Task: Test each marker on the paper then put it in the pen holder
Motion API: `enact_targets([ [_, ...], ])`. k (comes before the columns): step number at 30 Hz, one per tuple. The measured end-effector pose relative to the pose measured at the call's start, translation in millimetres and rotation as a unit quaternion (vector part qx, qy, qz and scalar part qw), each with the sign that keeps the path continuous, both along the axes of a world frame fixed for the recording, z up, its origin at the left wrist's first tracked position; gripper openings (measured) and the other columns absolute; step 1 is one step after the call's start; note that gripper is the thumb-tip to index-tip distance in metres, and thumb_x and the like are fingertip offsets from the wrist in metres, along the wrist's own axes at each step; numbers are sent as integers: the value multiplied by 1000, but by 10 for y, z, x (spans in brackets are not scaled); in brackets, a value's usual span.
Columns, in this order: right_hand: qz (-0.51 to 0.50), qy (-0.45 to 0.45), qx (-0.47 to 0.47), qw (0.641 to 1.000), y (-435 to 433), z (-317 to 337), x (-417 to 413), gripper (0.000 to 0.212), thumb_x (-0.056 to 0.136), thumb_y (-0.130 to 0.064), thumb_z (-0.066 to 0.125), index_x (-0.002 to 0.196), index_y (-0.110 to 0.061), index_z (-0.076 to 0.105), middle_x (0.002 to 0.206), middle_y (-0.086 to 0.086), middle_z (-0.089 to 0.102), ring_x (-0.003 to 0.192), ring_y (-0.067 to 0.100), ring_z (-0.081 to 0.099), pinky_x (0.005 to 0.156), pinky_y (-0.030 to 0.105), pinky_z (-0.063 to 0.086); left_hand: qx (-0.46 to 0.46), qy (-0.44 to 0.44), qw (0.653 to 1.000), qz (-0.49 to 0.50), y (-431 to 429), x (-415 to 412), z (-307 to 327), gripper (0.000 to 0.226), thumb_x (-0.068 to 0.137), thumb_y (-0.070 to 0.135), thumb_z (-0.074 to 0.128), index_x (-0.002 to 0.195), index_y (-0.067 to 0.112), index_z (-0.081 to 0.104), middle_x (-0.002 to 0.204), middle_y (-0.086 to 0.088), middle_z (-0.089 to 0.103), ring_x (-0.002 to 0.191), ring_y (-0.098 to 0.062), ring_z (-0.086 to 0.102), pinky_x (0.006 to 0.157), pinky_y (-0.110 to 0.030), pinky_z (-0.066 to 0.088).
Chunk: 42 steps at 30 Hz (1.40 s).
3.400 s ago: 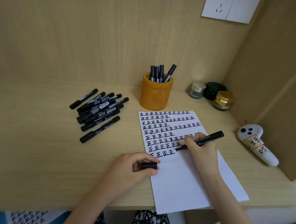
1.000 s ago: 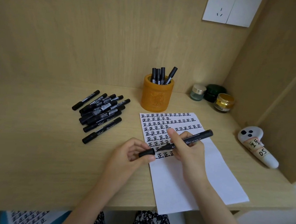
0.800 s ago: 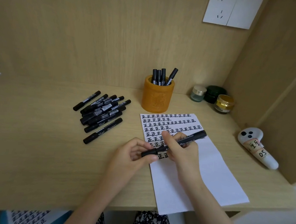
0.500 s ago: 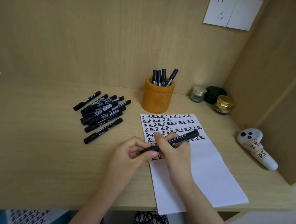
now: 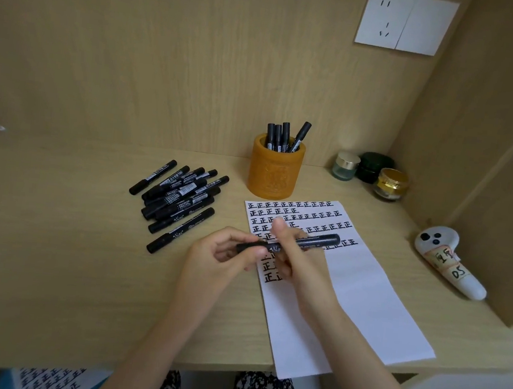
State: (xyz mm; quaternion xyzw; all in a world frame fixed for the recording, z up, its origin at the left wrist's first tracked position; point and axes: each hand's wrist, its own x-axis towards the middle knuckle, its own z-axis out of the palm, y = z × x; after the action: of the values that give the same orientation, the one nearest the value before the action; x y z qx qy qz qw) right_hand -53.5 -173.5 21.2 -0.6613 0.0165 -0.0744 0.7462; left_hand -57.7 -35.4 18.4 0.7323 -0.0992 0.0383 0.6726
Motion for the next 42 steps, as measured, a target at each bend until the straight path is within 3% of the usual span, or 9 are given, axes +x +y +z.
enact_targets([
  [3, -91, 12, -35, 995, -172, -19, 53, 36, 69, -53, 67, 90, -25, 61, 84, -9, 60, 71, 3, 53, 62, 12, 39, 32, -16, 999, 23, 66, 44, 23, 14, 76, 18, 73, 89, 21, 69, 81, 14, 72, 68, 2, 64, 65, -10, 49],
  [5, -150, -38, -166, 974, -293, -37, 67, 49, 68, -55, 69, 110, -31, 59, 106, -11, 52, 89, 4, 51, 73, 9, 39, 47, -25, 998, 42, 95, 76, 25, 14, 76, 19, 73, 88, 24, 70, 82, 19, 70, 74, 4, 64, 68, -9, 49],
  [10, -28, -221, -389, 894, -336, -106, 128, 29, 77, -45, 69, 98, -27, 72, 97, -16, 55, 89, 2, 53, 74, 17, 42, 60, -16, 997, 42, 18, 147, 48, 9, 76, 24, 73, 85, 25, 69, 81, 13, 70, 77, -3, 65, 74, -20, 53],
  [18, -59, -212, -362, 906, -338, 110, 393, 15, 85, -24, 70, 99, -18, 66, 88, -14, 61, 76, 1, 57, 66, 10, 41, 70, -14, 997, 31, -50, 335, 118, 18, 79, 33, 68, 95, 25, 67, 87, 8, 70, 79, -3, 65, 73, -19, 54],
  [24, -221, -184, -179, 941, -489, 495, 1090, 18, 91, -23, 64, 105, -13, 60, 94, 2, 66, 87, 19, 66, 70, 28, 52, 90, 17, 994, 55, 1, 460, -42, 10, 84, 27, 66, 93, 25, 68, 87, 12, 69, 82, -4, 64, 74, -19, 51],
  [29, -264, -191, -135, 936, -524, 600, 1652, 28, 93, -16, 60, 120, -8, 54, 100, 9, 66, 88, 18, 67, 62, 13, 49, 92, 17, 994, 51, 4, 502, -106, 8, 85, 24, 65, 87, 32, 66, 81, 14, 70, 77, 0, 63, 76, -21, 52],
  [34, -242, -184, -191, 933, -512, 537, 1924, 52, 93, -11, 60, 139, -18, 37, 92, 7, 63, 79, 6, 62, 65, 9, 49, 104, 12, 993, 54, 28, 553, -189, 8, 85, 26, 64, 88, 33, 67, 81, 17, 70, 76, 1, 63, 77, -23, 52],
  [39, -227, -176, -291, 913, -481, 485, 2052, 56, 91, -21, 62, 142, -24, 38, 88, -2, 61, 90, 15, 60, 75, 29, 51, 102, 11, 993, 51, 27, 562, -233, 9, 86, 25, 64, 89, 33, 67, 83, 16, 70, 79, 1, 64, 79, -24, 52],
  [42, -228, -163, -333, 900, -416, 434, 2072, 51, 88, -21, 65, 135, -23, 45, 109, 1, 57, 107, 13, 46, 81, 26, 40, 100, 10, 994, 51, 27, 560, -242, 9, 85, 25, 64, 90, 32, 67, 83, 16, 70, 79, 2, 64, 77, -21, 52],
])
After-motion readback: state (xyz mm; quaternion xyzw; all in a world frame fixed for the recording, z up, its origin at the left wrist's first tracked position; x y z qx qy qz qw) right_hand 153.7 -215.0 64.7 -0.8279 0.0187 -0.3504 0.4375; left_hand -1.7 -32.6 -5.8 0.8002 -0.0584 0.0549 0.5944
